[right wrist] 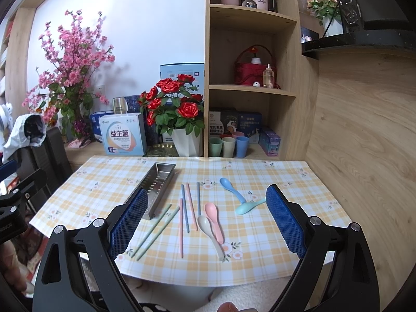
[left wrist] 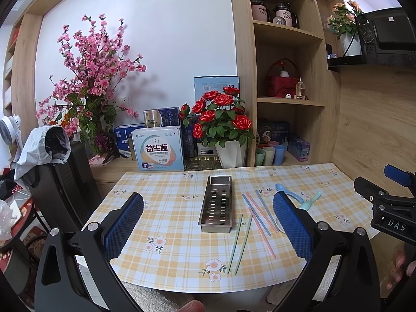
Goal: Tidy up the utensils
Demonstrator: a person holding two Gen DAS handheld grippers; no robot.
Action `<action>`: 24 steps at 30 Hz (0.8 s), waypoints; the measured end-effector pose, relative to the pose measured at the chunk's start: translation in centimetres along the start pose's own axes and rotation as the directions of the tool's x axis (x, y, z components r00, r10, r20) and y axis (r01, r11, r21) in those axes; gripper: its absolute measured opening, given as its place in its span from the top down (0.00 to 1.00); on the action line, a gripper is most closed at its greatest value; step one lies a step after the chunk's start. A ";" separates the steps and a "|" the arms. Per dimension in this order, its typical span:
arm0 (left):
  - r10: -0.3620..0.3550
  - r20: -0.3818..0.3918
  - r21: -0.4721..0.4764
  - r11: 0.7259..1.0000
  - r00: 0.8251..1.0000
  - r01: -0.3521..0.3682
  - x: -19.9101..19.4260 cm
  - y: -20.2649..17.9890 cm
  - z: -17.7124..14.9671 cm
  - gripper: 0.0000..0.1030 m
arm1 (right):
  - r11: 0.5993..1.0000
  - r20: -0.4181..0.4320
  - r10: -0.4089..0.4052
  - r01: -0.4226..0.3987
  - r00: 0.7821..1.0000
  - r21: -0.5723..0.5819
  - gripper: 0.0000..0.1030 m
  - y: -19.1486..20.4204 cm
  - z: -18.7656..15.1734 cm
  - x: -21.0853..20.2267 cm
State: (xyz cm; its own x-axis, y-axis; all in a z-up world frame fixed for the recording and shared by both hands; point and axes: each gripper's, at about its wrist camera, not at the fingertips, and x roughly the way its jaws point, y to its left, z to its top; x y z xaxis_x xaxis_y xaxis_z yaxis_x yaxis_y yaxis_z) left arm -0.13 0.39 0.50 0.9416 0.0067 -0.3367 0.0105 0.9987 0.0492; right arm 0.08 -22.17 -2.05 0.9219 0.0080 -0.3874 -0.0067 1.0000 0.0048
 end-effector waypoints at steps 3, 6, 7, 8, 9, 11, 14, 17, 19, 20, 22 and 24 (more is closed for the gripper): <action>0.000 0.000 -0.001 1.000 1.000 0.000 0.0 0.0 0.0 0.05 | 1.000 -0.002 0.000 0.000 1.000 0.001 0.13 -0.1 0.0 0.1; 0.000 0.001 0.000 1.000 1.000 0.000 0.0 0.1 0.0 0.05 | 1.000 -0.001 0.000 0.000 1.000 0.001 0.13 -0.1 0.0 0.1; -0.001 0.000 0.000 1.000 1.000 0.001 0.0 0.1 0.0 0.05 | 1.000 -0.002 0.000 0.000 1.000 0.001 0.13 -0.1 0.0 0.1; -0.001 0.000 -0.001 1.000 1.000 0.001 0.0 0.1 0.0 0.05 | 1.000 -0.002 0.000 0.000 1.000 0.001 0.13 -0.1 0.0 0.1; -0.003 -0.001 -0.004 1.000 1.000 0.003 0.0 0.1 0.0 0.05 | 1.000 -0.004 0.000 0.000 1.000 0.002 0.13 -0.1 0.0 0.1; -0.004 -0.001 -0.012 1.000 1.000 0.004 0.0 0.4 -0.1 0.05 | 1.000 -0.007 -0.001 0.001 1.000 0.004 0.13 -0.1 -0.1 0.2; -0.021 -0.001 -0.026 0.999 1.000 0.021 0.0 0.7 -0.1 0.05 | 1.000 -0.012 0.000 0.000 1.000 0.008 0.13 -0.1 -0.2 0.3; -0.060 0.002 -0.018 0.998 0.998 0.061 -0.1 0.7 0.0 0.05 | 1.000 -0.017 0.007 -0.007 1.000 0.012 0.13 0.0 -0.1 0.3; -0.080 0.006 -0.015 0.997 0.997 0.080 -0.2 0.8 0.2 0.05 | 1.000 -0.021 0.017 -0.017 1.000 0.011 0.13 0.0 -0.1 0.4; -0.088 0.006 -0.015 0.996 0.996 0.088 -0.1 0.9 0.3 0.05 | 1.000 -0.022 0.020 -0.020 1.000 0.011 0.13 -0.1 0.0 0.5; -0.103 0.001 -0.023 0.994 0.995 0.103 0.3 1.3 0.5 0.05 | 0.999 -0.024 0.032 -0.031 0.999 0.014 0.13 -0.3 0.3 0.8; -0.101 -0.003 -0.037 0.994 0.995 0.101 1.0 1.9 0.9 0.05 | 0.998 -0.034 0.053 -0.053 0.998 0.021 0.13 -0.6 0.7 1.2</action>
State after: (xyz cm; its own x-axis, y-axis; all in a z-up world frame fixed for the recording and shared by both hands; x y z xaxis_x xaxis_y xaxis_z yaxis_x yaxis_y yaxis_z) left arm 1.13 2.24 1.12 0.9346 -0.0939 -0.3432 0.0928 0.9955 -0.0195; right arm 1.50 -22.77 -1.89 0.9065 0.0615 -0.4176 -0.0471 0.9979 0.0447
